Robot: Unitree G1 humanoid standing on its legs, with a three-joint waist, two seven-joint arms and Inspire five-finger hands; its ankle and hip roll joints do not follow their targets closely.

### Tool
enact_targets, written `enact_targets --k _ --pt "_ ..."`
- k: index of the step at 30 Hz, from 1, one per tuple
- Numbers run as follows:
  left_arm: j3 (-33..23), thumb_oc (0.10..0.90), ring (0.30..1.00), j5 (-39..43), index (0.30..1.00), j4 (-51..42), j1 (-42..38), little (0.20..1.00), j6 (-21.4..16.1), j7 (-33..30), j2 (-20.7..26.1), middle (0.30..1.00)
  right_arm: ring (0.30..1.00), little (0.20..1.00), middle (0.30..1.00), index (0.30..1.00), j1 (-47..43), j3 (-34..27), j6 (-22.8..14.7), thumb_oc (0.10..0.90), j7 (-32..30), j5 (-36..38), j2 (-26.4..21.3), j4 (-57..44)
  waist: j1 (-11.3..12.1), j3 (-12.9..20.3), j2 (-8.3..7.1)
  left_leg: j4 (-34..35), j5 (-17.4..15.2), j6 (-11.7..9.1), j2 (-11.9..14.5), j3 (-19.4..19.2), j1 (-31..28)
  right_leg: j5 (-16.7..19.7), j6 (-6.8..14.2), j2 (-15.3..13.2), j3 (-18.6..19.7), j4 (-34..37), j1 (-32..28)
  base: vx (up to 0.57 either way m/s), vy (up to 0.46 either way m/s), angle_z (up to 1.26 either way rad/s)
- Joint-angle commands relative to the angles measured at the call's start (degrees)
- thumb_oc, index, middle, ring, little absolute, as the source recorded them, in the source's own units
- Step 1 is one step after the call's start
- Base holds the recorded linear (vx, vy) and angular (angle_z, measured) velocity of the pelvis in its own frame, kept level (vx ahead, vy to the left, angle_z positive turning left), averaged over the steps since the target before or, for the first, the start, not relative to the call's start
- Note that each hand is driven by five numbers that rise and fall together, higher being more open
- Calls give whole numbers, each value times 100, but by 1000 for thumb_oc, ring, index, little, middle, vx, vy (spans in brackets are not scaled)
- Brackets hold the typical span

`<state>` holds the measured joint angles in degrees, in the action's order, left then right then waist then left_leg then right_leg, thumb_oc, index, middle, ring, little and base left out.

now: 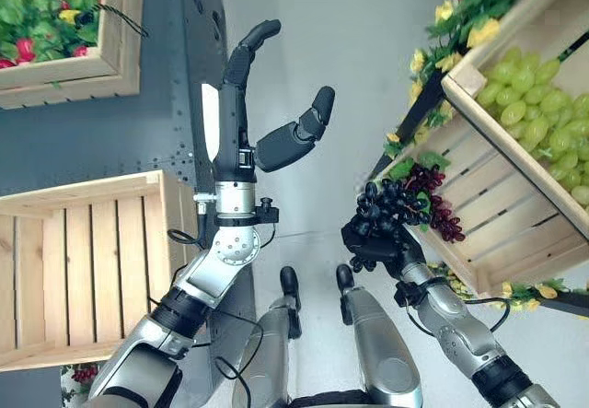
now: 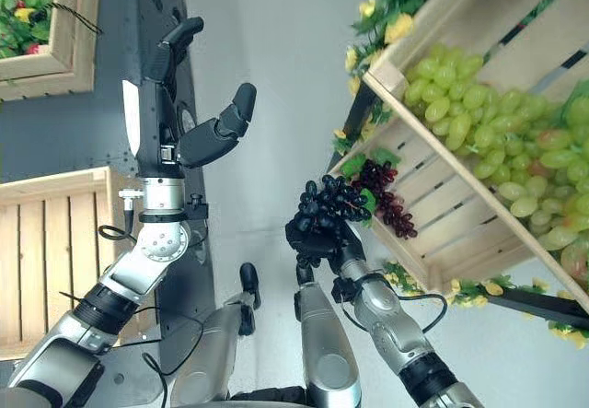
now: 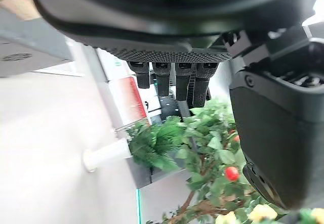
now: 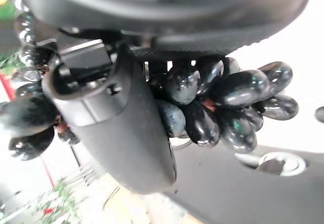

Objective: Pick up the fruits from the basket on one side to the basket on the other side

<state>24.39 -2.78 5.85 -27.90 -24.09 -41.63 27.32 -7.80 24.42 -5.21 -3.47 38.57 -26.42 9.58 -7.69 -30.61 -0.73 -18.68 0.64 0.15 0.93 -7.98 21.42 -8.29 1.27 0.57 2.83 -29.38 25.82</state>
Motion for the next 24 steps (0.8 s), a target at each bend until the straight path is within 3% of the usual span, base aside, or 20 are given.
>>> enact_targets --k 1,9,12,17,24 --pt "-73 800 900 -525 900 -319 -730 900 -626 -406 -103 900 300 300 300 300 -423 -359 -1049 400 185 -252 116 -824 -94 82 -125 -1108 -943 1 -313 157 348 203 27 72 -437 228 -105 5 -81 -3" --pt "-109 800 900 -660 900 -79 -922 900 -452 -504 -213 900 300 300 300 300 -762 -788 -1531 400 -131 108 325 -566 -91 82 -121 -1665 -1063 -18 -301 111 1244 52 -21 114 -502 -299 683 32 -68 -4" --pt "-102 800 900 -788 900 -28 -1001 900 -384 -616 -169 900 300 300 300 300 -875 -1035 -1577 400 -173 590 440 -533 -100 82 -103 -1824 -1096 -22 -322 96 1468 16 -7 118 -508 -488 913 54 -47 1" --pt "-108 800 900 -614 900 -3 -1119 900 -290 -431 -155 900 300 300 300 300 -995 -1298 -1558 400 -473 581 474 -398 -104 82 -108 -2016 -1150 -30 -308 58 1694 -11 12 93 -541 -645 1118 40 -61 4" --pt "-73 800 900 -365 900 116 -1229 900 -222 -153 -24 900 300 300 300 300 -1278 -1719 -1652 400 -758 1150 309 41 -38 82 -151 -2218 -1321 -8 -307 47 1859 -39 34 70 -607 -798 1269 31 -70 0"
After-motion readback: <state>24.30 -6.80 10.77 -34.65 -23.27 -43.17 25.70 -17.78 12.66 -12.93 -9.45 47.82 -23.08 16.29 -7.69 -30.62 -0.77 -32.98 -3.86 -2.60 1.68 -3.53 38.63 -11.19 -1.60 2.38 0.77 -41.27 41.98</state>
